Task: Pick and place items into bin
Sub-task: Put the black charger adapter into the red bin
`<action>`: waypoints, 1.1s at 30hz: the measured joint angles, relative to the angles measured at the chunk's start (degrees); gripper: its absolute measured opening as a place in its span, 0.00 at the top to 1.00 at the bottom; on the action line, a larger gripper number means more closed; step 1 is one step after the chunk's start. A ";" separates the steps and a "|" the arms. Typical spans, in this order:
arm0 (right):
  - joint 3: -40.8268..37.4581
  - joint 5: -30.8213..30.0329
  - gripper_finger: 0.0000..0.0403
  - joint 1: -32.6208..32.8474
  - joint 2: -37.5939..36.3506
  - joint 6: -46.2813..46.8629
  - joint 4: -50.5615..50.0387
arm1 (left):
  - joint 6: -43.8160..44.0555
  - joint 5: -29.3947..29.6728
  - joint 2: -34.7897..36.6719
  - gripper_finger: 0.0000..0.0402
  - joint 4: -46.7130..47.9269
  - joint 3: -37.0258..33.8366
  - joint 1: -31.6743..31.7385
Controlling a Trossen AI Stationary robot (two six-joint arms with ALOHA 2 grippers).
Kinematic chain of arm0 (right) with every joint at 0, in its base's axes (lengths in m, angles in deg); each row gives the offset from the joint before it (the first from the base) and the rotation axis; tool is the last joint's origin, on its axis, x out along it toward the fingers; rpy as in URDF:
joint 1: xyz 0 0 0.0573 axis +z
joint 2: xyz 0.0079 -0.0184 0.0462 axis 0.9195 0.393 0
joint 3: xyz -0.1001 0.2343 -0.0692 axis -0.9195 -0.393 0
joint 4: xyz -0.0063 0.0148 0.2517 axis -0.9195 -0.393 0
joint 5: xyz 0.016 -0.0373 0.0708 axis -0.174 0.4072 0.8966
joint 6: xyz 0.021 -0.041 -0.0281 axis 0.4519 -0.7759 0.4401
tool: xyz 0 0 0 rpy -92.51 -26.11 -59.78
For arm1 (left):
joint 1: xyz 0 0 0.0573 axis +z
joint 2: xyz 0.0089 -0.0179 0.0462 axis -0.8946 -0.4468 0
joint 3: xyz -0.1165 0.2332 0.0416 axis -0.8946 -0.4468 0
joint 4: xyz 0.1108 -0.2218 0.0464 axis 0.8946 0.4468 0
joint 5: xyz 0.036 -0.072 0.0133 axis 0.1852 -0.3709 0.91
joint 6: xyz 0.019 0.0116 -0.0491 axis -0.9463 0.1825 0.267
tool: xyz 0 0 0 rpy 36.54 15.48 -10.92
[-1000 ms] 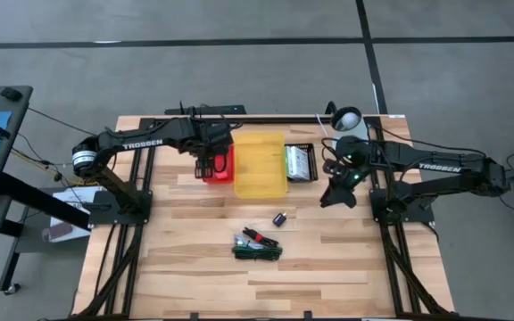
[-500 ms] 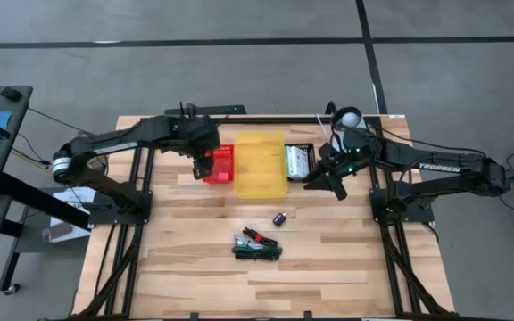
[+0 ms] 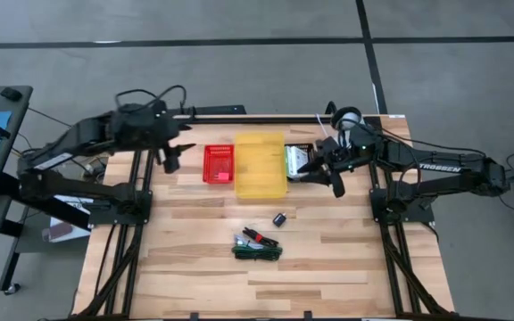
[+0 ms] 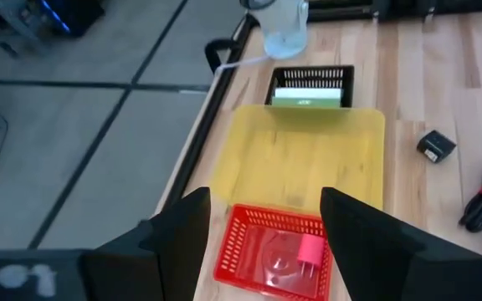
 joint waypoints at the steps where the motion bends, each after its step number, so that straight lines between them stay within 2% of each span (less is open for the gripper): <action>1: 0.00 -1.66 0.66 -0.01 0.00 -0.56 0.02 | -0.13 -0.02 0.94 0.45 0.30 0.00 0.00; 5: 0.00 -8.39 0.66 -0.04 0.37 -2.69 1.89 | -0.11 -0.22 3.39 0.45 1.30 0.00 0.00; 9: -0.02 -13.85 0.66 -1.09 0.40 -10.18 5.57 | -0.75 -0.18 4.55 0.45 3.16 0.00 0.00; 11: -0.02 -16.30 0.66 -1.64 0.39 -15.21 6.44 | -0.79 -0.13 4.79 0.45 3.42 0.00 0.02; 16: -0.02 -19.02 0.66 -3.18 0.39 -34.49 6.65 | -2.07 0.14 4.29 0.45 3.26 0.00 0.02; 20: 0.81 -23.55 0.64 -3.85 2.43 -41.00 6.58 | -2.08 0.31 3.39 0.45 3.22 0.00 0.02; 24: 4.19 -27.26 0.57 -3.73 5.68 -46.59 2.07 | -2.07 0.32 2.90 0.45 3.61 0.00 0.02; 29: 12.07 -34.74 0.44 -2.35 13.75 -49.30 -9.66 | -1.57 0.46 2.84 0.45 3.69 0.00 0.04; 33: 20.11 -39.14 0.36 0.04 20.39 -51.78 -22.78 | 0.70 0.15 2.75 0.45 4.18 0.00 0.04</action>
